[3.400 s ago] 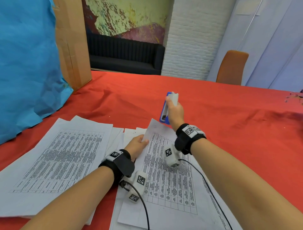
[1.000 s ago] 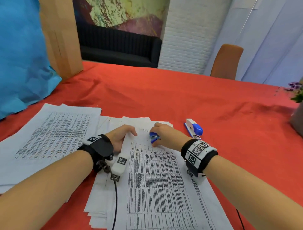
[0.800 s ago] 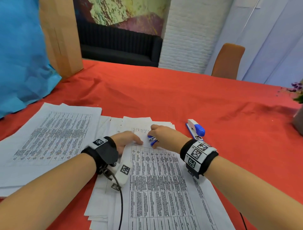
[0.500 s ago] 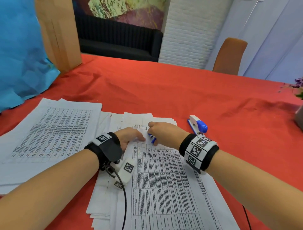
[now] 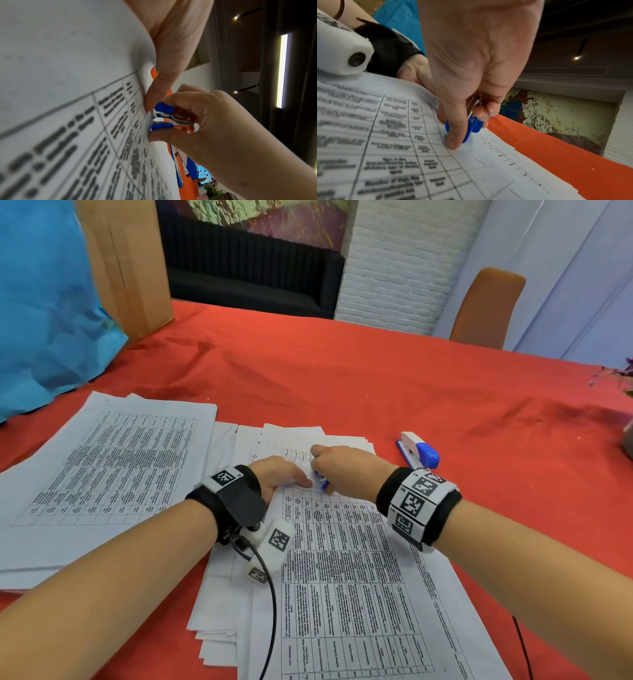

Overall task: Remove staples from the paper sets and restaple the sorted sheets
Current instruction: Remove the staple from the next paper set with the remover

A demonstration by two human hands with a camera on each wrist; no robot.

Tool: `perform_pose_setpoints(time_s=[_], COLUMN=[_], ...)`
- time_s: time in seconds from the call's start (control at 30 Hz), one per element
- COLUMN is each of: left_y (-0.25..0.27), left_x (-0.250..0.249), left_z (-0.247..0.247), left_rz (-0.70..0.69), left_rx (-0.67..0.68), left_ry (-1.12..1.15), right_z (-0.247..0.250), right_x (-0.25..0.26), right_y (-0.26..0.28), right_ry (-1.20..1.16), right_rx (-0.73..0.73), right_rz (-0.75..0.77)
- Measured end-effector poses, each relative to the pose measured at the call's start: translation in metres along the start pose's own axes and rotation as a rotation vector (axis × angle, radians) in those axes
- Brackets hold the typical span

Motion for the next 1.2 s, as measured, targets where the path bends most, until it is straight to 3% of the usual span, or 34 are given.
perform_pose_setpoints(time_s=[0.3, 0.47, 0.6, 1.0, 1.2], left_y=[0.005, -0.014, 0.003, 0.001, -0.004], left_x=[-0.003, 0.004, -0.001, -0.001, 0.001], left_z=[-0.002, -0.005, -0.005, -0.002, -0.004], left_rz=[-0.067, -0.057, -0.098, -0.060, -0.041], left_rx=[-0.067, -0.046, -0.033, -0.078, -0.060], left_ry=[0.064, 0.085, 0.059, 0.074, 0.086], right_z=[0.003, 0.011, 0.012, -0.007, -0.014], right_x=[-0.003, 0.013, 0.021, -0.027, -0.040], right_y=[0.005, 0.006, 0.007, 0.012, 0.017], right_ry=[-0.018, 0.103, 0.179, -0.366, -0.420], right_rx=[0.006, 0.050, 0.047, -0.040, -0.041], right_rz=[-0.044, 0.009, 0.100, -0.175, -0.223])
Point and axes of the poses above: each hand's wrist, its own y-axis away from the middle knuckle, its own z-axis out of the back of the hand, x = y × z, the point moved 6 cm from there along -y, towards the middle knuckle, and after that the axes turned 14 degrees about -x, right-handed, at the moved point
